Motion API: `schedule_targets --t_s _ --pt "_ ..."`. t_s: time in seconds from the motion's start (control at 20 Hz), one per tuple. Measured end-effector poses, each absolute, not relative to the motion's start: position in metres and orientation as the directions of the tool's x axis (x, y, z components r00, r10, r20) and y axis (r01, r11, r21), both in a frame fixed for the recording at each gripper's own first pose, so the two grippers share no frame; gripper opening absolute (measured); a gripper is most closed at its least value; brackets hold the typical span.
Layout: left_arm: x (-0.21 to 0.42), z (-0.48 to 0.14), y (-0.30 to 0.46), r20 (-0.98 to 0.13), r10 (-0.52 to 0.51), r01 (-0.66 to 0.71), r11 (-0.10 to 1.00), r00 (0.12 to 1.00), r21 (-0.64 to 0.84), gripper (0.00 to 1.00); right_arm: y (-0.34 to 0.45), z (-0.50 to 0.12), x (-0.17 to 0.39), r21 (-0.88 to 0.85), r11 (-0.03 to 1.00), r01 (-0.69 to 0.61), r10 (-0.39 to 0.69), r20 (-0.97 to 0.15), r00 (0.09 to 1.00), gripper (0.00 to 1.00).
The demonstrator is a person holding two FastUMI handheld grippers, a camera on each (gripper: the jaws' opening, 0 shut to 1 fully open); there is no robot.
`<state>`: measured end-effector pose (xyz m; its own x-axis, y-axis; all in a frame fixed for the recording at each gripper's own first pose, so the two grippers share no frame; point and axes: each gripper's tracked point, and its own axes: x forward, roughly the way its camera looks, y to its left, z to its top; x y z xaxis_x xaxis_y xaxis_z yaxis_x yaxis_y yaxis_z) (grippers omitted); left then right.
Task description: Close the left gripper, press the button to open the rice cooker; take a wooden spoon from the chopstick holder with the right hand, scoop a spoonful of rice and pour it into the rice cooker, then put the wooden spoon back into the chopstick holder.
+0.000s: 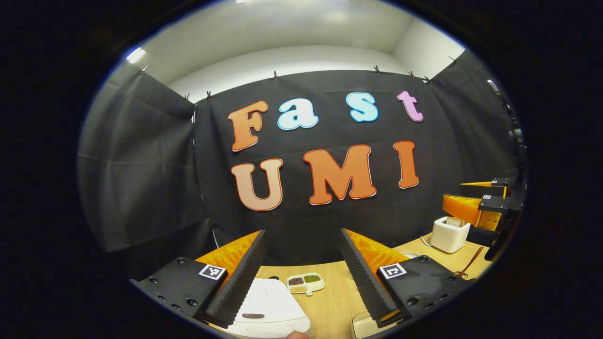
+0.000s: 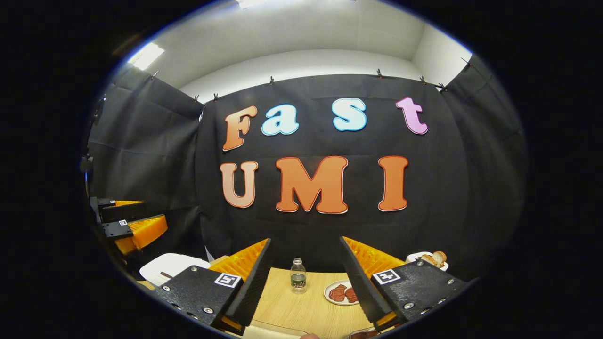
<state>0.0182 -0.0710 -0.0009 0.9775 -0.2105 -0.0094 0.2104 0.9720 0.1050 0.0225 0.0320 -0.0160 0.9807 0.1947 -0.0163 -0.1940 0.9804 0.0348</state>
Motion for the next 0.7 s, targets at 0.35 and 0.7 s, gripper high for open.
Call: schedule_targets --t_s 0.35,0.7 --pt "0.024 0.001 -0.056 -0.004 -0.180 0.180 0.976 0.984 0.124 1.00 0.043 -0.014 0.025 0.020 0.977 -0.210 0.211 -0.012 0.977 0.87" --pt "0.020 0.005 -0.059 0.011 -0.192 0.190 0.977 0.981 0.093 1.00 0.050 -0.010 0.023 0.029 0.979 -0.203 0.203 -0.006 0.979 0.89"
